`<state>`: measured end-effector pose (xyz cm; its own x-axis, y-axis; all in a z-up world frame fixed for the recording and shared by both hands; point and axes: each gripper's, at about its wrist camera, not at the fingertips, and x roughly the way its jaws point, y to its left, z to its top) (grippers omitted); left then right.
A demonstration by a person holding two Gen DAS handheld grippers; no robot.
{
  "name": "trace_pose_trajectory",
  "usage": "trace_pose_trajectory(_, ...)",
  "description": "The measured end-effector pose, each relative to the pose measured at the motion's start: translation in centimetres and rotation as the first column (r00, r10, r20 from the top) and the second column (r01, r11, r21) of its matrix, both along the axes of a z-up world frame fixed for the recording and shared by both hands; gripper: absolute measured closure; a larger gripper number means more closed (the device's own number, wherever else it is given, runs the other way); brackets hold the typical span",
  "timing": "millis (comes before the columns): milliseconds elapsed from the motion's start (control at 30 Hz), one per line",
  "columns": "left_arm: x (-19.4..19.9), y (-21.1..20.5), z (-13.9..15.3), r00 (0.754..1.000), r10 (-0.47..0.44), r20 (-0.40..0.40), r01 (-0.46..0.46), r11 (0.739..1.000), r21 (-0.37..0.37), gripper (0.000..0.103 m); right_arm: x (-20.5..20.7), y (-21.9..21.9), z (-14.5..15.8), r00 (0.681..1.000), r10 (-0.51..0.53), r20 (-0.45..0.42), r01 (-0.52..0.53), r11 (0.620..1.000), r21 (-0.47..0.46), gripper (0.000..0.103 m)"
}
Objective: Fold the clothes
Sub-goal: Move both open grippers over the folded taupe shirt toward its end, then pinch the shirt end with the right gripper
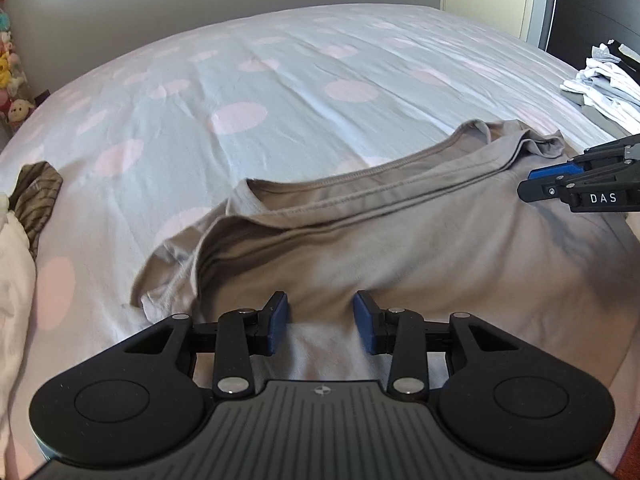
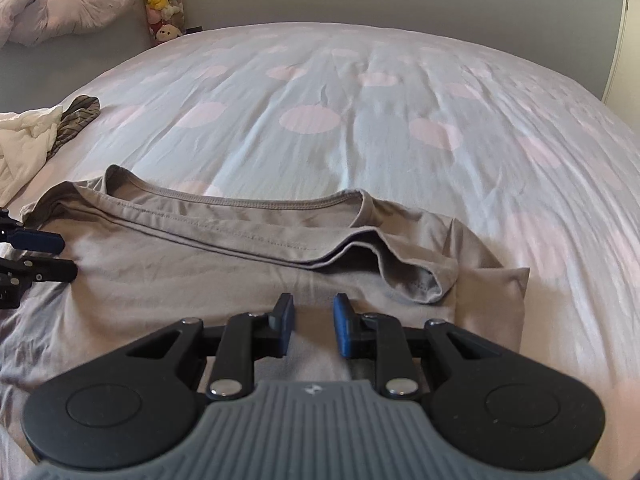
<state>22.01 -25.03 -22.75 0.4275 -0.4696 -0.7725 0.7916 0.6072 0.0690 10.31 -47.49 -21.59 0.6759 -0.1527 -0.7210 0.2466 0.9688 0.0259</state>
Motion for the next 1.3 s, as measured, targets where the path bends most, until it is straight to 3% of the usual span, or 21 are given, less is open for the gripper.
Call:
trace_pose_trajectory(67, 0.7, -0.1, -0.1, 1.0, 0.012, 0.005, -0.012, 1.0, -0.01, 0.06, 0.4, -0.5, -0.1, 1.0, -0.01, 0.012, 0.01, 1.0, -0.002, 0.078)
trace_pose_trajectory(433, 3.3, 0.0, -0.7, 0.993, 0.097, 0.074, -0.092, 0.994, -0.063, 0.06, 2.0, -4.0, -1.3, 0.988, -0.103, 0.118, 0.101, 0.995, 0.026, 0.077)
trace_pose_trajectory(667, 5.0, 0.9, -0.8, 0.968, 0.195, 0.161, -0.188, 0.98, -0.061, 0.06, 2.8, -5.2, -1.4, 0.979, -0.125, 0.16, 0.122, 0.992, 0.029, 0.077)
trace_pose_trajectory(833, 5.7, 2.2, 0.0, 0.942, 0.281, 0.182, -0.27, 0.959, -0.083, 0.06, 1.7, -6.7, -0.3, 0.943, -0.25, 0.22, 0.255, 0.967, 0.004, 0.071)
trace_pose_trajectory(933, 5.6, 2.9, 0.9, 0.936, 0.301, 0.184, -0.281, 0.951, -0.126, 0.06, 0.5, -7.9, 0.3, 0.914, -0.314, 0.256, 0.318, 0.948, 0.026, 0.07)
trace_pose_trajectory(1067, 5.1, 3.6, 1.5, 0.944, 0.293, 0.151, -0.272, 0.952, -0.144, 0.06, -0.9, -8.9, 0.3, 0.899, -0.368, 0.239, 0.363, 0.929, 0.066, 0.07)
trace_pose_trajectory(1233, 3.4, 5.2, 2.6, 0.955, 0.284, 0.08, -0.27, 0.951, -0.153, 0.061, -3.2, -7.9, 1.0, 0.904, -0.364, 0.223, 0.353, 0.931, 0.09, 0.069)
trace_pose_trajectory(1300, 2.7, 5.9, 3.0, 0.958, 0.283, 0.046, -0.274, 0.95, -0.152, 0.067, -4.1, -7.4, 1.5, 0.906, -0.361, 0.221, 0.342, 0.932, 0.119, 0.068)
